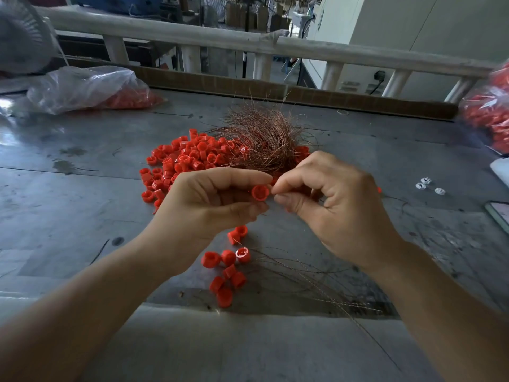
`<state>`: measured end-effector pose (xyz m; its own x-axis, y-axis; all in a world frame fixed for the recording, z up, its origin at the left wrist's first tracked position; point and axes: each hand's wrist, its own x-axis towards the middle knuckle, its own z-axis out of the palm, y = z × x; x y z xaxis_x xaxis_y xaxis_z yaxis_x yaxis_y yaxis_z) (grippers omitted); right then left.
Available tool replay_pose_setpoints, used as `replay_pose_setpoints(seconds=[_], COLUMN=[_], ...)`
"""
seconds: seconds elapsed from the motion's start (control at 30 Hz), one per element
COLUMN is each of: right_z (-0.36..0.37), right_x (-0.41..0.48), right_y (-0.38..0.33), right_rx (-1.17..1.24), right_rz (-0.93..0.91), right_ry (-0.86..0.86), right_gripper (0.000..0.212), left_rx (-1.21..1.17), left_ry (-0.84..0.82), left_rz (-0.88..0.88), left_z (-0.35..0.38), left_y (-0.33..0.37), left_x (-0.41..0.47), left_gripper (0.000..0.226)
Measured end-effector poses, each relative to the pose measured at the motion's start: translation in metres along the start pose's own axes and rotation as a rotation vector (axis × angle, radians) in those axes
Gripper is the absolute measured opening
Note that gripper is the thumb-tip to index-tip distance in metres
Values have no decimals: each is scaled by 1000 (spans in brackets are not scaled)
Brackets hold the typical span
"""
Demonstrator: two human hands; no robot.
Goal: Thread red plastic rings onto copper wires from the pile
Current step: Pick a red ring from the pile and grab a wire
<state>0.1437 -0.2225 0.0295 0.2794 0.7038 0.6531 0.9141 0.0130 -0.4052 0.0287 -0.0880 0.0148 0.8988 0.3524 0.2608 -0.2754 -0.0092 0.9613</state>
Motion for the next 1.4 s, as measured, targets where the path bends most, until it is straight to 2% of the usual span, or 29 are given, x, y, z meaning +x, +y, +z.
replay_pose_setpoints(seconds=[1.1, 1.3, 1.4], right_z=[-3, -6, -7], right_x=[0, 1, 1], right_y=[-6, -7, -7], right_rx=[71, 184, 323], right_rz=[155, 218, 316], right_ry=[-67, -91, -107], right_gripper=[7, 14, 25], left_rx=[23, -14, -59], left_ry=[-58, -44, -46], left_rz=[30, 32, 22], left_z=[-3, -3, -3], left_y=[-2, -3, -2], left_x=[0, 0, 0], left_gripper=[35, 31, 33])
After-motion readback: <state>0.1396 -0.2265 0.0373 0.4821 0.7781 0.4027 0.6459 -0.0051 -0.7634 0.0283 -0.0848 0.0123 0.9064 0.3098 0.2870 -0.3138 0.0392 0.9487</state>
